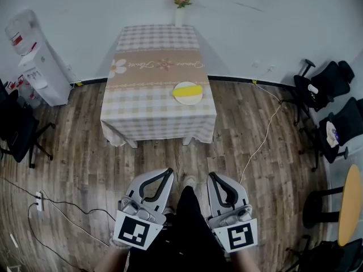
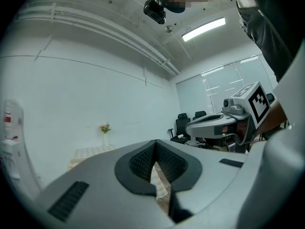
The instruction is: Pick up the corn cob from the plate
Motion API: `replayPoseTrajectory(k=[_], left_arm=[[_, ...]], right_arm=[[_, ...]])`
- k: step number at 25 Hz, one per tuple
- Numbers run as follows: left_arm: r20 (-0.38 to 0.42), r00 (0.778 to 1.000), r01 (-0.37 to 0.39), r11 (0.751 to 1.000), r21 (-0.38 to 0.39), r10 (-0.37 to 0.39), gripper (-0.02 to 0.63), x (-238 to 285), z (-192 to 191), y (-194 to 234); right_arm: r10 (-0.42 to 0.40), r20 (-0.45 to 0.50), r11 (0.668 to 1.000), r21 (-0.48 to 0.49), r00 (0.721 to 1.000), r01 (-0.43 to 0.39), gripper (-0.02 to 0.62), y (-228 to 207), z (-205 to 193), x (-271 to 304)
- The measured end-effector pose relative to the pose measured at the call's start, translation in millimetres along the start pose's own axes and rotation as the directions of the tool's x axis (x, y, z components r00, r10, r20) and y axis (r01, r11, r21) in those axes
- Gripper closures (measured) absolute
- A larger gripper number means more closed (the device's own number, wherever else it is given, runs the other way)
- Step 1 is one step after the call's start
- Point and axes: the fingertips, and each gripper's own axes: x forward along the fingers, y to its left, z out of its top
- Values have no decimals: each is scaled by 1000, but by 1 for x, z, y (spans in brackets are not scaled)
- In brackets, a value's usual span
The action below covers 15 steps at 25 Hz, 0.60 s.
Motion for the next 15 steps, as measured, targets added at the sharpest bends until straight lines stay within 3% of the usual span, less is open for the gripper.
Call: replayPoseTrajectory(k=[4, 10, 15], left_arm=[[19, 1000, -16, 1000, 17, 16, 594, 11, 1, 8], [-31, 998, -46, 999, -8, 46, 593, 36, -9, 22], [12, 998, -66, 997, 44, 66, 593, 63, 1, 34]], right_arm=[[10, 2, 1000, 5, 1000, -10, 552, -9, -3, 11], [43, 21, 999, 2, 999, -43, 552, -30, -6, 37], [72, 32, 997, 5, 997, -72, 552, -52, -10, 61]])
